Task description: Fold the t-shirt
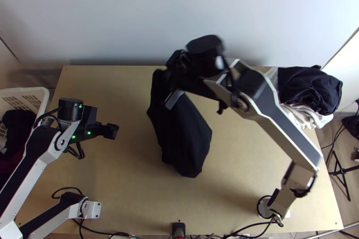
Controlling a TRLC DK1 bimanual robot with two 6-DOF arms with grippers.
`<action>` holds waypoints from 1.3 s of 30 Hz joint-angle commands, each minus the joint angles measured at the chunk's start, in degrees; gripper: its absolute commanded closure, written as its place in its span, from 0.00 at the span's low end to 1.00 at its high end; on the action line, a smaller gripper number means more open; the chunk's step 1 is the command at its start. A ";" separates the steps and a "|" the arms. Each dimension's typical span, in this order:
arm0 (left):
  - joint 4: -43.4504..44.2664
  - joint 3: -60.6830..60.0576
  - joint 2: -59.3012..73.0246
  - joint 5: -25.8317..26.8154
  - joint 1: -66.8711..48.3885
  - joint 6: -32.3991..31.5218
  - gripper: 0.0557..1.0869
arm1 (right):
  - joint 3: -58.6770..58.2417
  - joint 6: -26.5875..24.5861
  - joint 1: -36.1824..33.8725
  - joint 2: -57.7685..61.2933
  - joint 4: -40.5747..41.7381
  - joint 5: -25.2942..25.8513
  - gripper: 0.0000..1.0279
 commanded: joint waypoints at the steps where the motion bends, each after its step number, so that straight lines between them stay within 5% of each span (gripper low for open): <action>1: -0.59 0.73 -0.24 -0.01 -0.37 -0.38 0.06 | -0.31 -8.23 1.65 -6.20 10.21 8.18 0.97; 11: -1.91 0.46 -2.17 -0.19 0.68 -0.38 0.06 | -0.40 -27.48 6.05 -12.71 34.38 16.80 0.97; 20: -1.91 1.26 -3.05 -1.59 1.12 -0.38 0.06 | -0.40 -34.24 8.68 -15.35 48.09 19.08 0.97; 33: -2.00 1.96 -3.05 -1.68 1.30 -0.47 0.06 | -20.53 -31.78 5.08 -28.44 38.68 22.25 0.97; 39: -2.70 2.75 -3.14 -1.68 1.21 -0.73 0.06 | -22.38 -24.49 5.43 -29.94 32.27 21.98 0.97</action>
